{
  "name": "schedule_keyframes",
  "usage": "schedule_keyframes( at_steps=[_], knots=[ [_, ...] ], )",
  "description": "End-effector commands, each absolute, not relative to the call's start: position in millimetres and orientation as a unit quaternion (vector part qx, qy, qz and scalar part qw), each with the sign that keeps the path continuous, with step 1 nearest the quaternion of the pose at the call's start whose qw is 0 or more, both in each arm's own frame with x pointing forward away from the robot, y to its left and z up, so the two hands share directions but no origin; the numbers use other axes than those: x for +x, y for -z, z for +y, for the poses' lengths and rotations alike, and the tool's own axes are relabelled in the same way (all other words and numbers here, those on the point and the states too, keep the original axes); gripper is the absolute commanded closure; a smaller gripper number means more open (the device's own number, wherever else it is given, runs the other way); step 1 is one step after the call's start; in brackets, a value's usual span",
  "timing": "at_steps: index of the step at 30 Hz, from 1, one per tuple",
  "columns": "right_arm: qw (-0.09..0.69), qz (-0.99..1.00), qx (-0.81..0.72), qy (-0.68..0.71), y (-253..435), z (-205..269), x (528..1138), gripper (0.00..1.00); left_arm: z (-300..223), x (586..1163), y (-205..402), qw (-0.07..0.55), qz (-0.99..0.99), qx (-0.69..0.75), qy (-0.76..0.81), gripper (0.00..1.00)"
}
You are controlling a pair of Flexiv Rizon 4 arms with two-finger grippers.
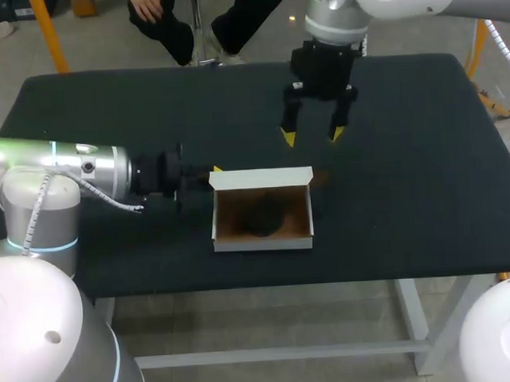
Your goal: Assemble the packaging by folding the flat box into shape, placing the metal phone stand inside, and closing the box properly
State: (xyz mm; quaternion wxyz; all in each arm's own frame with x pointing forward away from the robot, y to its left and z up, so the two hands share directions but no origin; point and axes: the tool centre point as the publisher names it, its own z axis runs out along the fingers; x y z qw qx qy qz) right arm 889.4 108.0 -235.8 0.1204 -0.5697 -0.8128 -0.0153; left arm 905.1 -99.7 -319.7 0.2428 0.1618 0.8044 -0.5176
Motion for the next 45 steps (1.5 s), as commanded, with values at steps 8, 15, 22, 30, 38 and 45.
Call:
schedule_keyframes(
  at_steps=[8, 15, 22, 30, 38, 45],
  knots=[
    [0.116, -0.813, -0.571, 0.024, 236.3, 105.2, 884.4, 0.0, -98.2, 901.6, 321.2, 0.25, 0.801, 0.163, 0.518, 1.0],
    [0.116, -0.813, -0.571, 0.024, 236.3, 105.2, 884.4, 0.0, -98.2, 901.6, 321.2, 0.25, 0.801, 0.163, 0.518, 1.0],
    [0.121, -0.81, -0.574, 0.021, 236.3, 105.0, 884.8, 0.0, -98.3, 900.6, 321.2, 0.261, 0.801, 0.168, 0.512, 1.0],
    [0.139, -0.767, -0.626, 0.013, 237.9, 95.3, 880.4, 0.0, -97.5, 894.9, 321.2, 0.296, 0.788, 0.19, 0.506, 1.0],
    [0.176, -0.725, -0.666, 0.011, 245.6, 88.6, 874.9, 0.0, -97.3, 892.2, 323.5, 0.318, 0.781, 0.198, 0.5, 1.0],
    [0.219, -0.675, -0.705, 0.014, 252.8, 83.9, 868.4, 0.0, -96.9, 889.9, 324.5, 0.338, 0.775, 0.208, 0.492, 1.0]
  ],
)
